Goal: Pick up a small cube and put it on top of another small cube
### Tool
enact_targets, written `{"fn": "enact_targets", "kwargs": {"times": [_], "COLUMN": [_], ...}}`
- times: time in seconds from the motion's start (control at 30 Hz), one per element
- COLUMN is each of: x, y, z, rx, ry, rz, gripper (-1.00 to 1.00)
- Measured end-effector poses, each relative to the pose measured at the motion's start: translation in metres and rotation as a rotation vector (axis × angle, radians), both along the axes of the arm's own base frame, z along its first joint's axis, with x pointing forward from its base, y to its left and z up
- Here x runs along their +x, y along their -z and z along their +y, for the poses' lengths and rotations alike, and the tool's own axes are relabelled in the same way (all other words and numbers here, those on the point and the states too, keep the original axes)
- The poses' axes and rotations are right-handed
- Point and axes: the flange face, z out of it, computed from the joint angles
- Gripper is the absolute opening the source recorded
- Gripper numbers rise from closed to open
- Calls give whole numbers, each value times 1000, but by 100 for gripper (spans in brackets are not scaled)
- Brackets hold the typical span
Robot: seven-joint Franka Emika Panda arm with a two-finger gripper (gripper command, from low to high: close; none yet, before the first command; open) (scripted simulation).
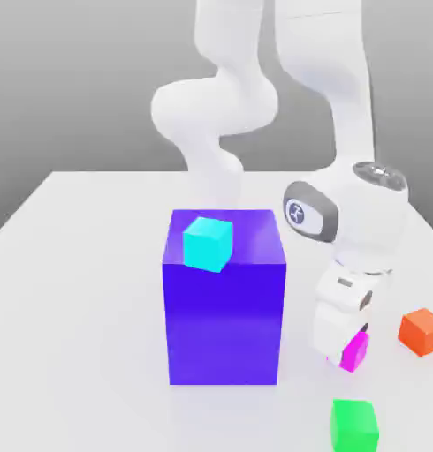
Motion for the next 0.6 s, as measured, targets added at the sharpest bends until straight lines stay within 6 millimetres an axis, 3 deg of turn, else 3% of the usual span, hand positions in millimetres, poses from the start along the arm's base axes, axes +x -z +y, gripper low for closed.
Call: {"fn": "enact_targets", "kwargs": {"times": [0.17,0.37,0.43,0.6], "x": [0,0,16,83], "y": [1,-51,-63,-87], "z": [0,0,-1,-9], "rx": [-1,-1,-1,-1], "ry": [0,0,10,50], "rz": [0,0,0,1], "gripper": [-100,-100,-100,-100]}}
